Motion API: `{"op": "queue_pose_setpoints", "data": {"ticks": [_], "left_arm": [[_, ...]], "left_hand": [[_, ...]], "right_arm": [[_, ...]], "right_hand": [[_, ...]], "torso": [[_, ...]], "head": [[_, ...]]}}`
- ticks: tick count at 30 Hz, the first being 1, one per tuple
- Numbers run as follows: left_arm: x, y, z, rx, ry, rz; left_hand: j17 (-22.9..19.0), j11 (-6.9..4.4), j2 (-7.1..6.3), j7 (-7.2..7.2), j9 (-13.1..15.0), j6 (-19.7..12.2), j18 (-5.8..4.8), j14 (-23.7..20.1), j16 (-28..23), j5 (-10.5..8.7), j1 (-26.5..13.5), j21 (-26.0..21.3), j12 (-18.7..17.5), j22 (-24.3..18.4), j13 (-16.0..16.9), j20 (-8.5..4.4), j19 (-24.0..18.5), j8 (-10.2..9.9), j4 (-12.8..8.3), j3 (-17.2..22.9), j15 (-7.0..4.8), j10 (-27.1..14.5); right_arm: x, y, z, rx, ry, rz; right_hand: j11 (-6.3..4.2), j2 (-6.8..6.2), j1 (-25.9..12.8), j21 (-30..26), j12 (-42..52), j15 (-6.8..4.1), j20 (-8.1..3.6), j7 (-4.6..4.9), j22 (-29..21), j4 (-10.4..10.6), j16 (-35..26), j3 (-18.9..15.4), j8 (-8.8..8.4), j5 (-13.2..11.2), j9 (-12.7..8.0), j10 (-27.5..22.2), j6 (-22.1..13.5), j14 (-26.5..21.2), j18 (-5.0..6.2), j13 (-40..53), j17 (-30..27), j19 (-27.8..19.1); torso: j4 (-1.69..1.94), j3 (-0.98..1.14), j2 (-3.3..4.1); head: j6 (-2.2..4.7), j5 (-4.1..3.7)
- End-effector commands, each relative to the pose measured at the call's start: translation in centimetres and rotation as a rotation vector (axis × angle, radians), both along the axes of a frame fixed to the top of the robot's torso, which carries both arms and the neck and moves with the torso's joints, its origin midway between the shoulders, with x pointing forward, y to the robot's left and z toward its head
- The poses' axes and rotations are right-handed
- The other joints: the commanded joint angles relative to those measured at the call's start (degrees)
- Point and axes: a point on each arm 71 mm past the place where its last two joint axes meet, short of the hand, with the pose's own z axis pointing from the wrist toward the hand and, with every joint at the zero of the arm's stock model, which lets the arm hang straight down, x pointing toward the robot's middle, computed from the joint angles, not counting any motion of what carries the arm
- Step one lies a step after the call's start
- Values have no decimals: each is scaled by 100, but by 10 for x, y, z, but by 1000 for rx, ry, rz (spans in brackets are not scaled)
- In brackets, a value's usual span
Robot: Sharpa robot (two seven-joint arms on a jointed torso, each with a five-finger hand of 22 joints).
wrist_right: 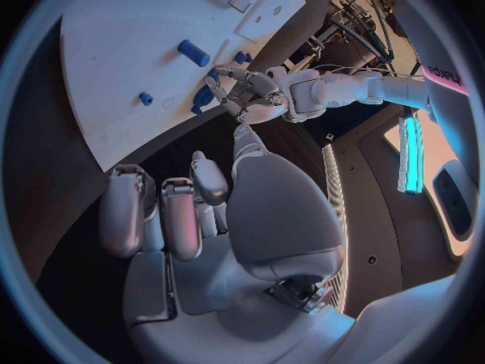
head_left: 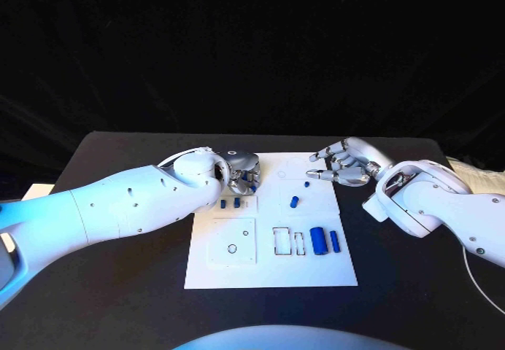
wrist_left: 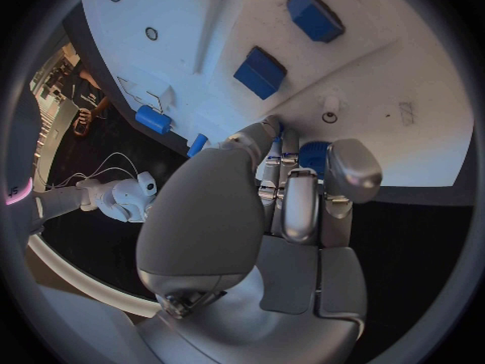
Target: Assemble the parts on the task board
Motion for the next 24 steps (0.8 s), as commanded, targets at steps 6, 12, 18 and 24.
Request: {"op": "queue_pose_setpoints", "data": {"ticks": [6, 12, 18, 24], "left_arm": [[-1, -2, -3, -7, -6, -8], [-2, 4, 3, -78, -5, 17], [-2, 20, 19, -191, 30, 80], [-3, 42, 31, -248, 65, 140]], "left_hand": [[-40, -35, 109, -12, -9, 249, -138, 216, 5, -113, -41, 265, -161, 211, -1, -62, 204, -44, -116, 222, -52, 302], [-73, -31, 78, 4, -27, 305, -147, 212, 11, -127, -114, 328, -275, 273, 2, -65, 199, -92, -183, 287, -48, 388], [-119, -8, 36, 41, -53, 316, -155, 205, 7, -130, -186, 375, -388, 321, 1, -56, 193, -154, -236, 330, -28, 422], [-134, -2, 30, 51, -57, 329, -162, 203, 5, -131, -199, 415, -406, 352, 6, -53, 197, -164, -253, 341, -25, 444]], "right_arm": [[-1, 3, -1, -3, 2, 21], [0, 2, -1, -3, 3, 22], [0, 0, -2, -6, 6, 16], [0, -2, -2, -8, 7, 11]], "right_hand": [[0, 66, -10, -32, -13, -25, 4, -11, 1, 0, -33, -43, 2, 36, 5, -15, 22, 345, 51, 3, 449, -36], [-1, 73, -9, -33, -1, -25, 4, -12, 1, -2, -31, -45, 3, 41, 6, -8, 25, 346, 51, 11, 455, -35], [-1, 73, -9, -33, -1, -25, 4, -12, 1, -2, -31, -45, 3, 41, 6, -8, 25, 346, 51, 11, 455, -35], [-1, 76, -9, -33, 2, -26, 4, -13, 1, -3, -32, -47, 5, 43, 7, -6, 28, 346, 51, 12, 453, -35]], "torso": [[-3, 3, -1], [-2, 0, -6], [11, 11, -18], [42, 22, -43]], "head": [[10, -7], [22, -22], [31, -38], [24, -56]]}}
